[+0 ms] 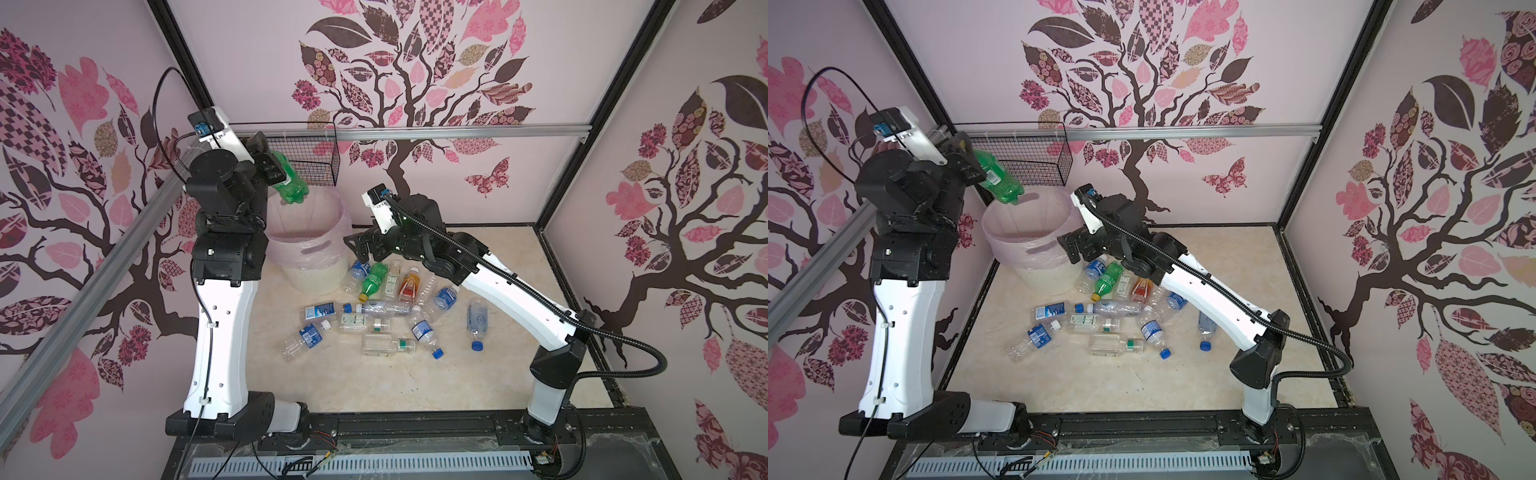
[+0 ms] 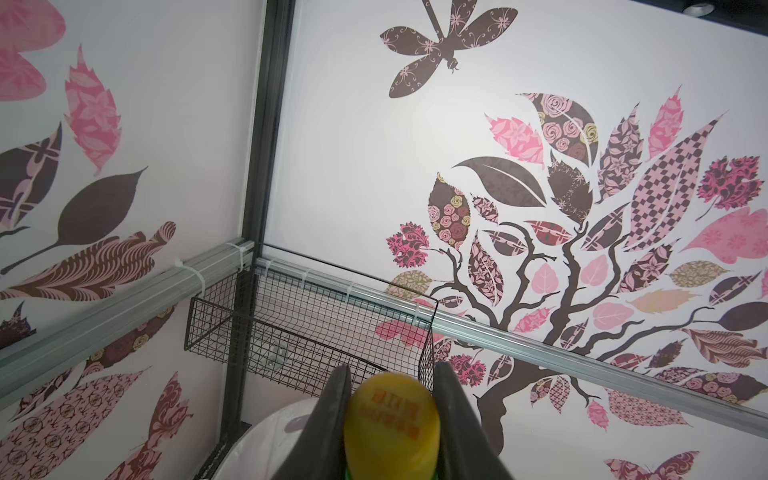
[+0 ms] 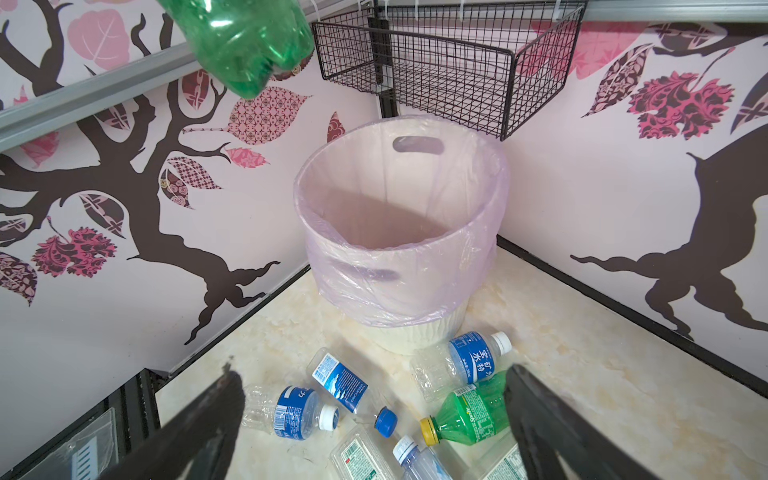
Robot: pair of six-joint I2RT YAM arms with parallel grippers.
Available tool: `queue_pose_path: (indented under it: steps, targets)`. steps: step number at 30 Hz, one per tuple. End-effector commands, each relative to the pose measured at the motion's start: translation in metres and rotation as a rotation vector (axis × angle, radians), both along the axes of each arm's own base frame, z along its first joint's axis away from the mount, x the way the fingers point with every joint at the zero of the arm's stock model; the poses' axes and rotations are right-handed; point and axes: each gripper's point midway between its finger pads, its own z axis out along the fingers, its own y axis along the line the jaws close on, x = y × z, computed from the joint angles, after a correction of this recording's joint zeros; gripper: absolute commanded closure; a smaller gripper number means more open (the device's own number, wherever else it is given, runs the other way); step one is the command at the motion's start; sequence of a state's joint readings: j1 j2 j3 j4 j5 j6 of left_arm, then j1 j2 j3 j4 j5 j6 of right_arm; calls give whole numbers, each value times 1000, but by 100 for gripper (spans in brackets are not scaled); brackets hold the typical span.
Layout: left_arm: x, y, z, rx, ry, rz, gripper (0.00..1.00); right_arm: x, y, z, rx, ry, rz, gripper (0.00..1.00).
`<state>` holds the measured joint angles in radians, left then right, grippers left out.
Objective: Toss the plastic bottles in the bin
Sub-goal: 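Carry the green bottle over the bin with the left gripper while the right releases, then open the left gripper to drop the green bottle into the bin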
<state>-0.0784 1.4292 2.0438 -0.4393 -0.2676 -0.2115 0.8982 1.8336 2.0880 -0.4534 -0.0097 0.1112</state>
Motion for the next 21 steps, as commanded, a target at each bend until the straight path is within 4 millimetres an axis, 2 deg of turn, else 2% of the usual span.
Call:
queue_pose_path:
  steps: [1,3,4,6,8,12,17,19,21]
  targets:
    - [58,3,-70,-10,180,1,83,4,9,-8,-3,7,7,1]
    - [80,2,-108,-38,287,-7,74,4,10,-12,-6,15,9,1]
    - [88,1,-123,-42,332,-11,64,4,10,-14,-9,18,8,1]
    - [92,0,-136,-44,375,-15,46,3,7,-17,-17,22,5,1]
    - [88,-2,-134,-52,366,-29,33,2,4,-18,-19,17,-1,0]
    - [68,-9,-110,-63,304,-69,3,1,1,-18,-11,11,-10,0]
    - [51,-22,-100,-63,295,-119,3,0,-2,-18,1,27,-20,1]
    - [46,-31,-104,-59,302,-140,3,0,-6,-18,4,31,-35,1]
    - [44,-42,-115,-46,326,-150,3,0,-11,-18,4,32,-57,0]
